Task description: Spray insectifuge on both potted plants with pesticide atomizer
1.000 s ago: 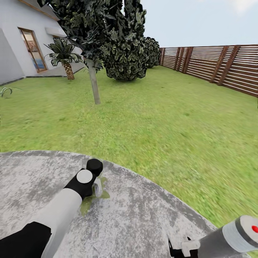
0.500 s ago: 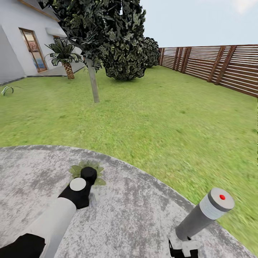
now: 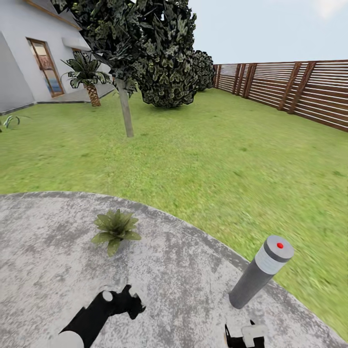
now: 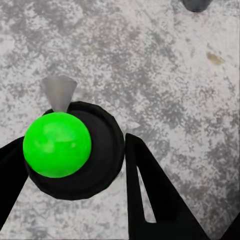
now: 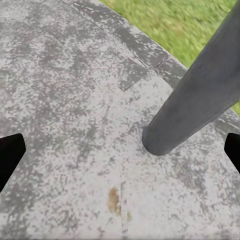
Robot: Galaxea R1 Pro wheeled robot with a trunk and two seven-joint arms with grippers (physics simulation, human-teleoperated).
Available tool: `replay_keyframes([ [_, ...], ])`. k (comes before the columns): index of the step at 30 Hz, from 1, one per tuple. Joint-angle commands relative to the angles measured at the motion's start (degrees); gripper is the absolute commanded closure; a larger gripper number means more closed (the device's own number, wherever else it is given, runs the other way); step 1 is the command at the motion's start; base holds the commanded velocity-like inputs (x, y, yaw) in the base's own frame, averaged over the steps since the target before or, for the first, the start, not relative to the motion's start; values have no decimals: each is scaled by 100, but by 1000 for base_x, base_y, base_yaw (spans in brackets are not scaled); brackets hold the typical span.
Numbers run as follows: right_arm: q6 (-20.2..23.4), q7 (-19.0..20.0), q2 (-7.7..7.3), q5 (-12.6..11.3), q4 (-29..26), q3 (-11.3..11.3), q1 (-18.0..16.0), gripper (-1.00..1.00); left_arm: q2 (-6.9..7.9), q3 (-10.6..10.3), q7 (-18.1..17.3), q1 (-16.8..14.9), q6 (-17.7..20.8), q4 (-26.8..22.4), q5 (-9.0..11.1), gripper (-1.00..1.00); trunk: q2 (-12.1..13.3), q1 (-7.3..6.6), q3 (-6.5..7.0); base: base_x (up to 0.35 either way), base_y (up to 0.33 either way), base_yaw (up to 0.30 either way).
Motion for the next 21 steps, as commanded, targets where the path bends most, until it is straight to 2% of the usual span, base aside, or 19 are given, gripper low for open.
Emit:
replay_keyframes([
  [1, -16, -26, 21, 59, 13, -38, -4, -100, -1, 27, 506, 16, -481, 401, 367, 100, -2, -1, -4, -5, -1, 0],
  [3, -15, -24, 41, 59, 17, -38, -4, -100, -2, 46, 1075, 31, -1074, 894, 721, 100, -2, -1, -4, -3, 0, 0],
  [5, -12, -18, 52, 66, 20, -36, -4, -100, -11, 120, 1427, 39, -1499, 1371, 913, 100, -2, -1, -4, -1, 0, 0],
  [8, -7, -14, 67, 119, 20, -30, -4, -100, -68, 430, 1481, 42, -1583, 1681, 941, 100, -2, -1, -4, 0, 0, 0],
  [9, -5, -12, 75, 186, 20, -23, -4, -100, -66, 447, 1480, 42, -1586, 1740, 942, 100, -2, -1, -4, 0, 0, 0],
  [12, 4, -9, 182, 637, 3, 62, -4, -100, -39, 471, 1477, 43, -1589, 1829, 943, 100, -2, -1, -4, 0, 0, 0],
  [16, 12, 67, 490, 1701, -64, 226, -29, -100, -22, 473, 1466, 43, -1590, 1908, 934, 100, -2, -1, -4, 0, 0, 0],
  [17, 21, 264, 593, 2053, -200, 239, -52, -100, -21, 469, 1458, 43, -1590, 1925, 928, 100, -2, -1, -4, 0, 0, 0],
  [18, 38, 466, 636, 2257, -347, 243, -66, -100, -20, 466, 1450, 43, -1590, 1931, 924, 100, -2, -1, -4, 0, 0, 0],
  [19, 124, 852, 678, 2459, -611, 248, -79, -100, -17, 457, 1433, 43, -1590, 1936, 917, 100, -2, -1, -4, 0, 0, 0],
  [20, 260, 1141, 694, 2535, -805, 249, -83, -100, -15, 445, 1418, 43, -1590, 1938, 912, 100, -2, -1, -4, 0, 0, 0],
  [21, 598, 1599, 707, 2600, -1121, 251, -88, -100, -5, 432, 1401, 43, -1590, 1937, 899, 100, -2, -1, -4, 0, 0, 0],
])
